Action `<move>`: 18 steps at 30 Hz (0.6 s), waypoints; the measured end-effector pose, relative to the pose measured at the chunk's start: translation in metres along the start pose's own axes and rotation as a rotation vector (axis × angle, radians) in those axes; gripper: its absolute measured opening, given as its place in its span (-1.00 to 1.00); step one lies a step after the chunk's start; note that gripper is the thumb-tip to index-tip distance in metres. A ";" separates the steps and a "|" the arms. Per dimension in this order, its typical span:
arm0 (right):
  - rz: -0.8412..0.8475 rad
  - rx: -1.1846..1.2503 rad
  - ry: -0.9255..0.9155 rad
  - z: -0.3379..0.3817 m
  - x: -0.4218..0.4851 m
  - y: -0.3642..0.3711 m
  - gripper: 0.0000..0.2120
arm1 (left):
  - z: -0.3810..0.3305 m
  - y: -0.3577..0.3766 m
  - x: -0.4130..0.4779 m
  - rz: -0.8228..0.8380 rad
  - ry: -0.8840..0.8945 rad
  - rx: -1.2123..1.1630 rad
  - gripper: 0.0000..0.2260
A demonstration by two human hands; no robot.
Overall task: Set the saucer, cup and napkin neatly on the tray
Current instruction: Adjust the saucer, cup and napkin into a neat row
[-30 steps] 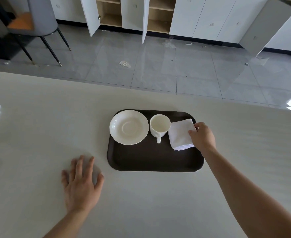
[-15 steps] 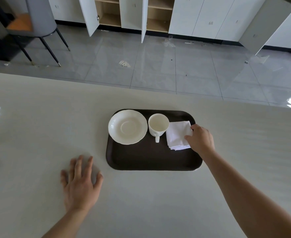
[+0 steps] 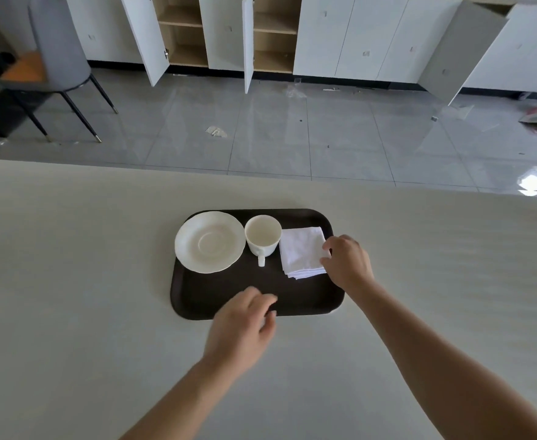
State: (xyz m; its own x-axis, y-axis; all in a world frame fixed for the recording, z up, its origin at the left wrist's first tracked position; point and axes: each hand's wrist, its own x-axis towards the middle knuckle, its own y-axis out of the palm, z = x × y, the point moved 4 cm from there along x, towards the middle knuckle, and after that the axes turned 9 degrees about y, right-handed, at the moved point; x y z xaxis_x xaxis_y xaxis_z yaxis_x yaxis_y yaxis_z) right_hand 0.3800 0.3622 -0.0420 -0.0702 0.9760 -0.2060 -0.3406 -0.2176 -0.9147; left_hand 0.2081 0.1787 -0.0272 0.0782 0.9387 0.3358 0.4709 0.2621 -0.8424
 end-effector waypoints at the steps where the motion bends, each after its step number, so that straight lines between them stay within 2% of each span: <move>1: 0.011 -0.006 -0.017 -0.002 0.000 0.000 -0.73 | -0.009 0.009 0.014 0.046 0.000 -0.007 -0.74; 4: 0.040 -0.020 -0.076 -0.005 -0.002 0.002 -0.72 | -0.022 0.035 0.046 0.167 -0.044 0.058 -0.56; 7: 0.052 -0.040 -0.130 -0.009 -0.004 0.004 -0.67 | -0.021 0.053 0.062 0.263 -0.101 0.179 -0.52; 11: 0.076 -0.116 -0.230 -0.012 -0.004 0.008 -0.62 | -0.014 0.068 0.068 0.364 -0.118 0.271 -0.62; 15: 0.028 -0.207 -0.323 -0.013 -0.003 0.008 -0.77 | -0.018 0.065 0.077 0.344 -0.071 0.292 -0.76; 18: -0.016 -0.225 -0.317 -0.015 -0.002 0.006 -0.79 | -0.018 0.064 0.084 0.337 -0.045 0.314 -0.77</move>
State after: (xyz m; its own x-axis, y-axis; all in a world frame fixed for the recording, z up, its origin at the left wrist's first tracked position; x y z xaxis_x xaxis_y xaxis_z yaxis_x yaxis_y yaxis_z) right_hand 0.3921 0.3585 -0.0527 -0.3649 0.9250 -0.1061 -0.1323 -0.1643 -0.9775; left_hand 0.2606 0.2700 -0.0454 0.1398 0.9901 0.0084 0.1366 -0.0109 -0.9906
